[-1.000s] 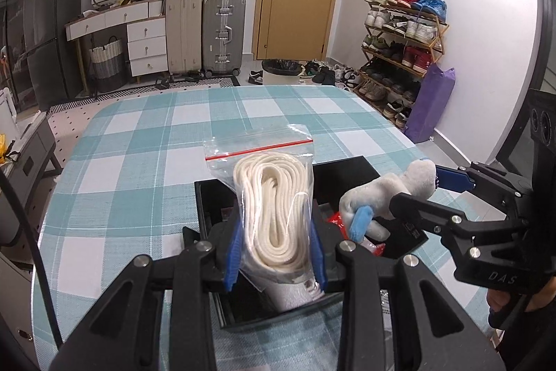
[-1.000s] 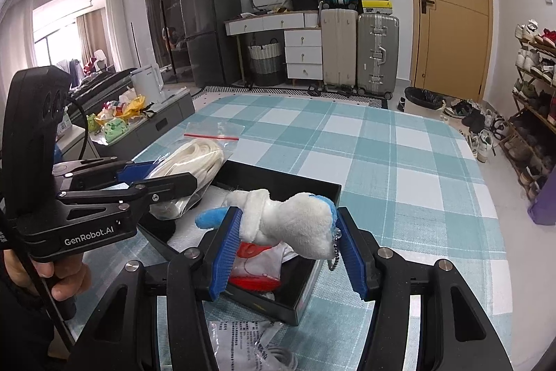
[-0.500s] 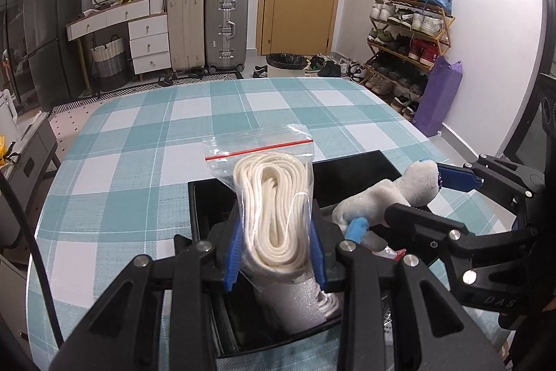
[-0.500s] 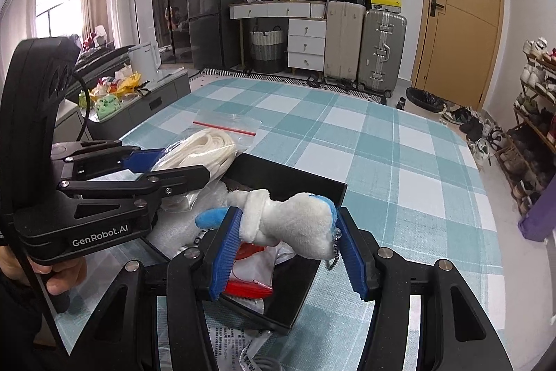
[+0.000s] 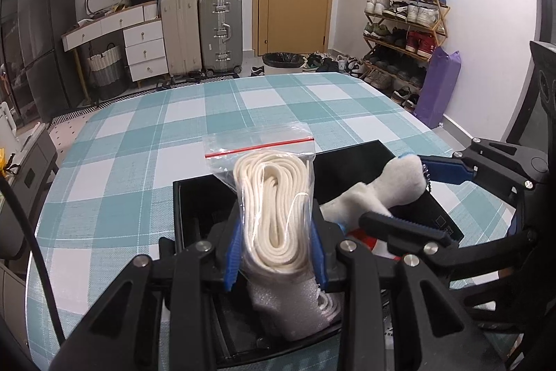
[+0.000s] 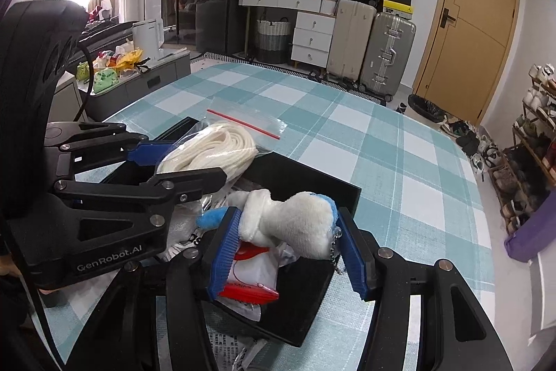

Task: Organize soft objects
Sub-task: 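Lower the plush toy and bagged rope into the black box, open both grippers, then move the left gripper to the white cable coil and grasp it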

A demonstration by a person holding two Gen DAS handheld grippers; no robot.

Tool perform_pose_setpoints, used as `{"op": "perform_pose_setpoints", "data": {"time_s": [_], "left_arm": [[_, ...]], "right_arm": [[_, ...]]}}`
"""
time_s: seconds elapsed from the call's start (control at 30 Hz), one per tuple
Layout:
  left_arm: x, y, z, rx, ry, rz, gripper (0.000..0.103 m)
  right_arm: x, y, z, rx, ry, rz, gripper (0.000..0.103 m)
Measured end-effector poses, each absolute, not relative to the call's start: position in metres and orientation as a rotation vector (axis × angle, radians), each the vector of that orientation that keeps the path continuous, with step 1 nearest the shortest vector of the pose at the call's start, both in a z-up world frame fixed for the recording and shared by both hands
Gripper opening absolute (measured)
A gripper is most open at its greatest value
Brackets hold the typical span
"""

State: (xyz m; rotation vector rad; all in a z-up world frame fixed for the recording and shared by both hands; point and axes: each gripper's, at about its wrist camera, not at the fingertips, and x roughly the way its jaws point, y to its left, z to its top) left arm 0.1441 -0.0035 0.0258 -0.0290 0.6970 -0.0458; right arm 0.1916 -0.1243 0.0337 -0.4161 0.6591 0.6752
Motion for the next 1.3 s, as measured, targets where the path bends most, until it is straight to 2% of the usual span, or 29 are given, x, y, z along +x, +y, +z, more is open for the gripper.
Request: {"op": "perform_pose_setpoints", "data": {"time_s": [0.3, 0.4, 0.47, 0.5, 0.6, 0.7, 0.77, 0.8, 0.83, 0.87, 0.93, 1.0, 1.3], "left_arm": [[0.144, -0.002, 0.024, -0.034, 0.699, -0.051, 0.033], [0.145, -0.001, 0.023, -0.045, 0.705, -0.059, 0.036], [0.145, 0.000, 0.023, -0.053, 0.708, -0.061, 0.036], [0.144, -0.001, 0.023, -0.052, 0.709, -0.064, 0.037], [0.143, -0.003, 0.023, -0.048, 0.716, -0.074, 0.044], [0.140, -0.007, 0.024, -0.045, 0.724, -0.088, 0.057], [0.138, -0.008, 0.024, -0.044, 0.729, -0.088, 0.059], [0.136, -0.008, 0.024, -0.042, 0.734, -0.087, 0.064], [0.134, -0.008, 0.025, -0.040, 0.739, -0.083, 0.075], [0.131, -0.008, 0.027, -0.044, 0.734, -0.080, 0.078], [0.124, -0.007, 0.032, -0.053, 0.719, -0.078, 0.094], [0.115, -0.005, 0.038, -0.072, 0.693, -0.078, 0.103], [0.081, -0.003, 0.046, -0.079, 0.677, -0.059, 0.103]], "right_arm": [[0.191, -0.125, 0.033, -0.401, 0.650, 0.698, 0.057], [0.189, -0.130, 0.036, -0.379, 0.627, 0.688, 0.067], [0.188, -0.134, 0.038, -0.374, 0.615, 0.672, 0.078], [0.186, -0.136, 0.040, -0.368, 0.606, 0.669, 0.080], [0.182, -0.144, 0.043, -0.353, 0.598, 0.657, 0.085], [0.178, -0.153, 0.045, -0.340, 0.593, 0.650, 0.088], [0.173, -0.158, 0.047, -0.334, 0.589, 0.643, 0.091], [0.172, -0.161, 0.048, -0.330, 0.589, 0.640, 0.093], [0.169, -0.164, 0.049, -0.326, 0.590, 0.638, 0.095], [0.166, -0.166, 0.050, -0.321, 0.589, 0.638, 0.097], [0.163, -0.173, 0.052, -0.305, 0.586, 0.635, 0.101], [0.160, -0.179, 0.054, -0.281, 0.590, 0.646, 0.102], [0.148, -0.202, 0.049, -0.239, 0.644, 0.643, 0.102]]}}
